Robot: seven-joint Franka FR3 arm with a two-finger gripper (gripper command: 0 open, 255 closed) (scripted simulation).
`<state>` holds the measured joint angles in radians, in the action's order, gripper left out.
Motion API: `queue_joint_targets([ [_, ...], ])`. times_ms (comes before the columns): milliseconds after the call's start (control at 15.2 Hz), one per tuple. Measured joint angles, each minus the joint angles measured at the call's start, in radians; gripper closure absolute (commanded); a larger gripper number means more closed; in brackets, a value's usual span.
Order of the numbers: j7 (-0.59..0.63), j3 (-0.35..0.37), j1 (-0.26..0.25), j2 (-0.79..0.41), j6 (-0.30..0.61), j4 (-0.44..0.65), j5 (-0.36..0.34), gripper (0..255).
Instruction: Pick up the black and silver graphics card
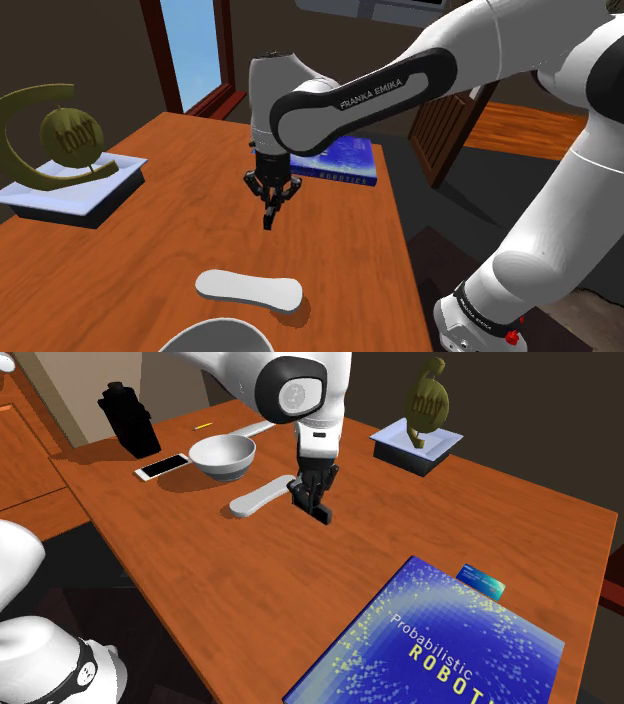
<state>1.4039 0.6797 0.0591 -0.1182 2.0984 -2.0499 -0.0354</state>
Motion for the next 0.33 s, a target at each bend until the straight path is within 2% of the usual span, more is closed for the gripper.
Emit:
queue_joint_targets([
  [330,-0.017,0.002,0.006,0.034,-0.058,0.031,0.025,255],
])
